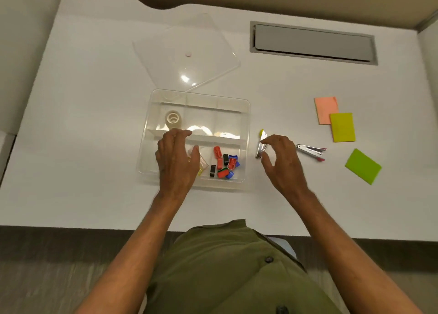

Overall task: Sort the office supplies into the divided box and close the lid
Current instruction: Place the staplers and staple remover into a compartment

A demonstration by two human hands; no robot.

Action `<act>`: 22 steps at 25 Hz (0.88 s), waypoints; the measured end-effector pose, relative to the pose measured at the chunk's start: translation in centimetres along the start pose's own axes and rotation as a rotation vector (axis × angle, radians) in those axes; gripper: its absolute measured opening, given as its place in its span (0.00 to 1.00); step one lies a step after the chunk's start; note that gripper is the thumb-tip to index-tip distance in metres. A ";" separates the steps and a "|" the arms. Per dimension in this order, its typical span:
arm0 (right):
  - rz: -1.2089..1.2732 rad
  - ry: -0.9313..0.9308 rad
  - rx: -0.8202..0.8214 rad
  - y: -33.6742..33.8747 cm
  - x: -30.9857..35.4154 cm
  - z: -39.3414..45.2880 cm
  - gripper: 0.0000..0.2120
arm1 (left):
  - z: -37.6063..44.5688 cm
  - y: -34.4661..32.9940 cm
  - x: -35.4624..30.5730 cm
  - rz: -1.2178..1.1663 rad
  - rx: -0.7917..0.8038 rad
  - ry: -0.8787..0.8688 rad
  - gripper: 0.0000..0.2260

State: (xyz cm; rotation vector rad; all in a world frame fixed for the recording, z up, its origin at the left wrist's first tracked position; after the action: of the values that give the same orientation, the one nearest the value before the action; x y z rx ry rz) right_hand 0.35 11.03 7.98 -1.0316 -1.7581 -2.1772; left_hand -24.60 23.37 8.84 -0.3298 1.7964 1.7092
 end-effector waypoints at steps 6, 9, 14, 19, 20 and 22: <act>-0.153 -0.364 0.231 2.9 -13.8 -1.2 0.41 | -2.0 -6.4 -11.4 -0.146 0.154 -0.252 0.17; -0.223 -0.330 0.305 3.2 -15.9 -1.2 0.39 | -2.2 -10.5 -15.3 -0.164 0.326 -0.282 0.22; -0.170 -0.274 0.163 4.3 -17.9 -2.7 0.25 | -1.3 -17.9 -17.0 0.186 0.512 -0.183 0.34; -0.154 -0.264 0.144 5.9 -19.3 -4.2 0.16 | -0.8 -20.9 -16.3 0.439 0.378 -0.005 0.35; -0.147 -0.264 0.162 6.2 -19.5 -4.5 0.14 | -0.8 -20.9 -16.2 0.442 0.336 0.031 0.33; -0.128 -0.284 0.209 6.5 -20.0 -4.8 0.13 | -0.8 -21.0 -16.2 0.359 0.293 0.083 0.24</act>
State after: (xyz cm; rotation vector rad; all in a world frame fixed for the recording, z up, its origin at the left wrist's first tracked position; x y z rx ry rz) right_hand 16.81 -1.05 0.94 -1.2558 -2.1767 -1.9360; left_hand -0.18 16.12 1.43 0.0519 2.2379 1.6452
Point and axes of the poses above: each hand's wrist, its own z-axis towards the middle knuckle, its own y-axis out of the back of the hand, x = y × z, the point moved 5 cm from there along z, towards the middle knuckle, and after that the axes turned 3 degrees about z, right-handed, at the moved point
